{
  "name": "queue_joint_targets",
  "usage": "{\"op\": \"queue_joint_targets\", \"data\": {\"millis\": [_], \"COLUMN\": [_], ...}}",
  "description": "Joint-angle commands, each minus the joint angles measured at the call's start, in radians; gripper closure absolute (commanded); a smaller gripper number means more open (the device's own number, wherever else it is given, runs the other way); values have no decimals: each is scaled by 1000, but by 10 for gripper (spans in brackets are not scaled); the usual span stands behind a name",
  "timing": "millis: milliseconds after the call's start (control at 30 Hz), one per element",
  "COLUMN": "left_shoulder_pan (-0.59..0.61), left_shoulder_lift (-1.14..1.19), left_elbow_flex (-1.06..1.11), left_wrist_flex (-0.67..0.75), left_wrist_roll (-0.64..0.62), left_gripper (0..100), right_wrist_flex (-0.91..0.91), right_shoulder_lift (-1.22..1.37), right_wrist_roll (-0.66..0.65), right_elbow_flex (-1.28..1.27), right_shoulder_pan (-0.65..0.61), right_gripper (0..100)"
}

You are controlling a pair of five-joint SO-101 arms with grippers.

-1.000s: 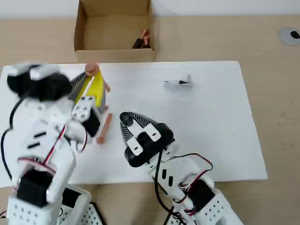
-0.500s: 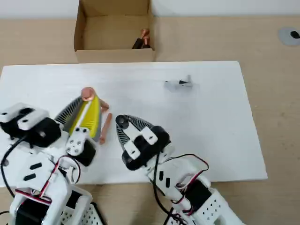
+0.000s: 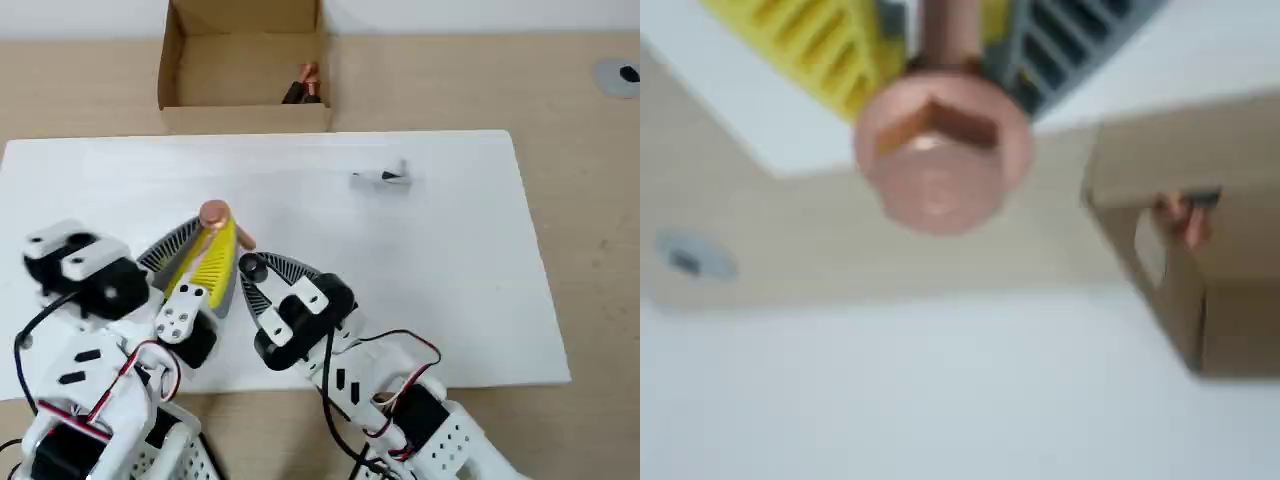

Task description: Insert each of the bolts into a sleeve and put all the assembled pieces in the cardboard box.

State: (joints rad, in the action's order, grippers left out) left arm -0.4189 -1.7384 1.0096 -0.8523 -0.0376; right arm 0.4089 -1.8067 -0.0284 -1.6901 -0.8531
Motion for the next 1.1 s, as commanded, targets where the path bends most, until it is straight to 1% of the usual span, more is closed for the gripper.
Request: {"op": "queue_joint_targets", "data": {"millis": [0,133,733,900,933,1067], "left_shoulder_pan": [-14,-14,-20,-21,-21,-21], "left_shoulder_lift": [-1,-4,-5,-2,-2,-2], "left_elbow_flex": [-20,-37,-43,-41,-41,-41], "left_wrist_flex": [-57,-83,-84,-123,-129,-140], "left_wrist_roll": [25,41,41,41,41,43], "left_gripper": [995,995,995,995,995,995], "right_wrist_flex": [-18,-18,-18,-18,-18,-21], "right_shoulder_lift": [-156,-156,-156,-156,-156,-156], "right_wrist_roll": [6,6,6,6,9,92], "right_elbow_flex": [4,4,4,4,4,4], "right_shoulder_pan": [-15,1,-1,-1,-1,-1], "right_gripper": [973,973,973,973,973,973]}}
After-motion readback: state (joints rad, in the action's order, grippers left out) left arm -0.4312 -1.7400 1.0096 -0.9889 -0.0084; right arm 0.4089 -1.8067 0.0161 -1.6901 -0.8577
